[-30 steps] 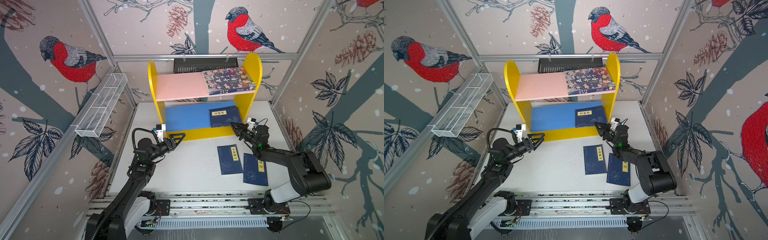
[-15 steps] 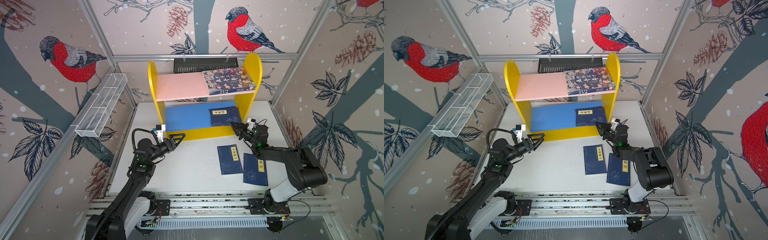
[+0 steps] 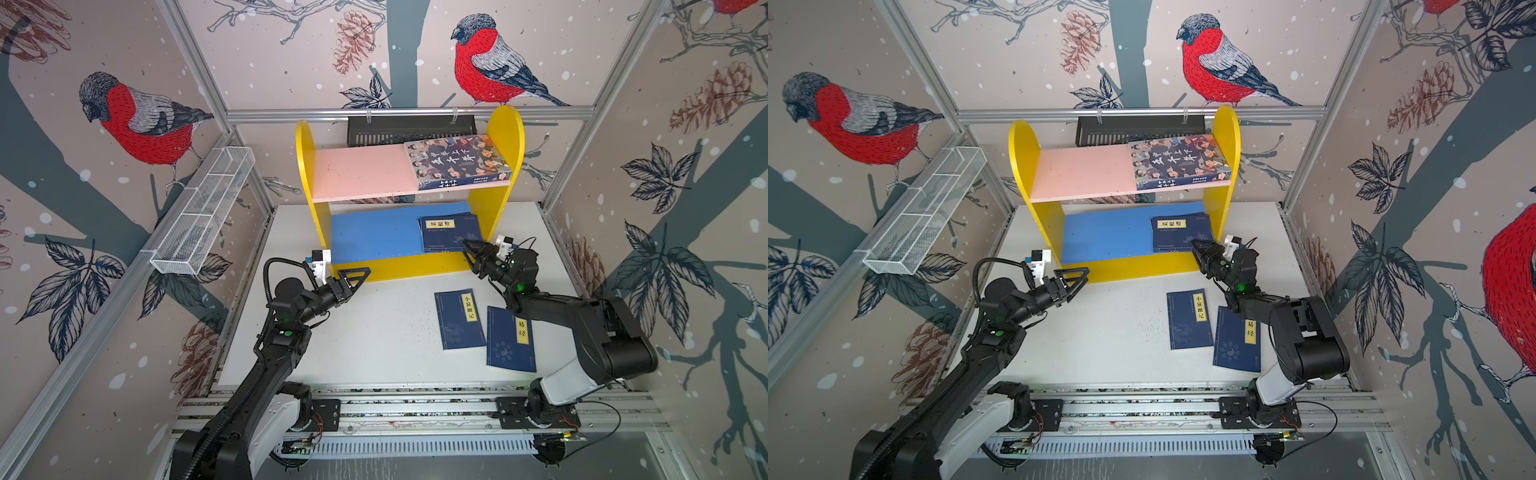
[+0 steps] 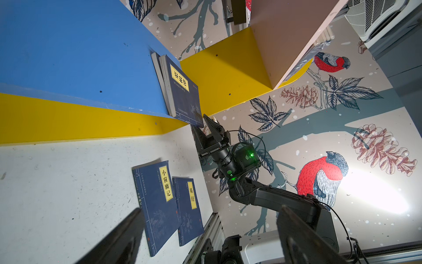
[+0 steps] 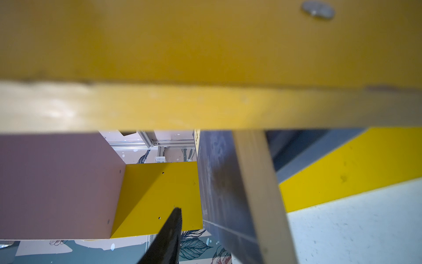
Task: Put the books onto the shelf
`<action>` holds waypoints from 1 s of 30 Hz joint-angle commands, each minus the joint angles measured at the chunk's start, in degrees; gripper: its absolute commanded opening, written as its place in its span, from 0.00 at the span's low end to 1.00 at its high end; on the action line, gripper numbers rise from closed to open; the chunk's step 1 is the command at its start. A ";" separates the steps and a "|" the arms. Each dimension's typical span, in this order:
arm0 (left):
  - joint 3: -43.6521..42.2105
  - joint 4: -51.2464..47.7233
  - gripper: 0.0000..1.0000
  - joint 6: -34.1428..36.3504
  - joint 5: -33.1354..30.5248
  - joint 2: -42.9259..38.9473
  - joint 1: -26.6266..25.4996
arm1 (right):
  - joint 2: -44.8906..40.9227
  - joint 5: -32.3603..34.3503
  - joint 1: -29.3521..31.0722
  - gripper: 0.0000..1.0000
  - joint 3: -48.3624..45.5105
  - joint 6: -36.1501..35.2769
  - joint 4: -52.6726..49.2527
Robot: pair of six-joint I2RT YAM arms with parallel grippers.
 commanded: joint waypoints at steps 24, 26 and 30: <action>-1.15 1.55 0.92 -0.49 -0.69 -2.49 0.18 | -8.77 1.05 -1.14 0.41 -2.60 -4.49 -9.41; -1.23 1.57 0.92 -0.44 -0.78 -2.42 0.18 | -9.61 1.30 -1.33 0.37 -2.60 -5.09 -10.35; -1.25 1.74 0.92 -0.66 -0.77 -2.40 0.18 | -9.99 1.26 -2.18 0.29 -2.60 -5.47 -11.06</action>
